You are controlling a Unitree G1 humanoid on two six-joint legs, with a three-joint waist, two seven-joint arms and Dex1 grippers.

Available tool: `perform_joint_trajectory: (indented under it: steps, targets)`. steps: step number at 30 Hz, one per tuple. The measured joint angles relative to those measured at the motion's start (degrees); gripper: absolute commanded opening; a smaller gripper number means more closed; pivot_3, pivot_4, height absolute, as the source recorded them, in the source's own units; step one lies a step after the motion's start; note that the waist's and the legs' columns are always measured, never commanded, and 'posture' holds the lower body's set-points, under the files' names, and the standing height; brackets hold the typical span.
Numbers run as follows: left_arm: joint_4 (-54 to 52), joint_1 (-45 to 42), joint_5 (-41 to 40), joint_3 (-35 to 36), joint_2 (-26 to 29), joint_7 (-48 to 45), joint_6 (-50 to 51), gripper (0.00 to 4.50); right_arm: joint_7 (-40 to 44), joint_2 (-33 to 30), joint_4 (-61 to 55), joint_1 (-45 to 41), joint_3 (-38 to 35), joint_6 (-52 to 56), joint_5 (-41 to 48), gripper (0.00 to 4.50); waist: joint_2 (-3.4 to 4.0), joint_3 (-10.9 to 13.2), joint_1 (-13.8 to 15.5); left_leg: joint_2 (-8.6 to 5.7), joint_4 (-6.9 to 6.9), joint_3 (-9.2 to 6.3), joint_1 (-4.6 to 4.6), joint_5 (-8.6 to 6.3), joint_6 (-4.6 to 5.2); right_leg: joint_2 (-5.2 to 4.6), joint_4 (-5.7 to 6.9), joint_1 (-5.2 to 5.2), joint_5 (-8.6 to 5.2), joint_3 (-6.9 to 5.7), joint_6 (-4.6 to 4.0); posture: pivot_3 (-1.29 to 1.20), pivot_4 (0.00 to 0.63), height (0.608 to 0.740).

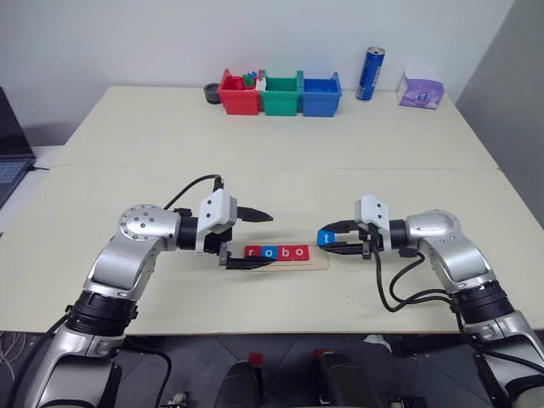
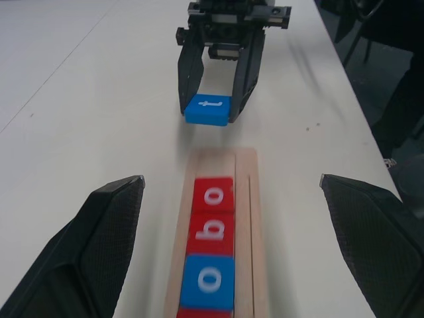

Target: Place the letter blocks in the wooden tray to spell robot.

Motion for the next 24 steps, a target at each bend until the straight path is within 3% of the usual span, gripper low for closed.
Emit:
perform_joint_trajectory:
  steps: [8, 24]
  targets:
    - [0.9, 0.6, 0.2, 0.0, -0.2, -0.2, -1.4, 4.50, 2.0, 1.6, 7.4, -2.9, 2.8, -3.1, -2.5, 1.46, -0.02, 0.0, 0.3, -0.04, 0.04, 0.03, -0.07, 0.00, 0.00, -0.27, -0.02, -0.02, 0.02, -0.01, 0.04, 0.00, 0.150, 0.740]
    - [-1.8, 1.3, 0.2, -1.2, -3.9, 1.9, -0.9, 4.50, 4.7, 1.1, 10.8, -3.2, 3.2, -6.6, -5.1, 1.46, -0.02, 0.0, 0.1, -0.03, 0.02, -0.01, -0.04, 0.00, 0.00, -0.10, 0.04, -0.02, 0.02, -0.01, 0.01, 0.00, 0.150, 0.740]
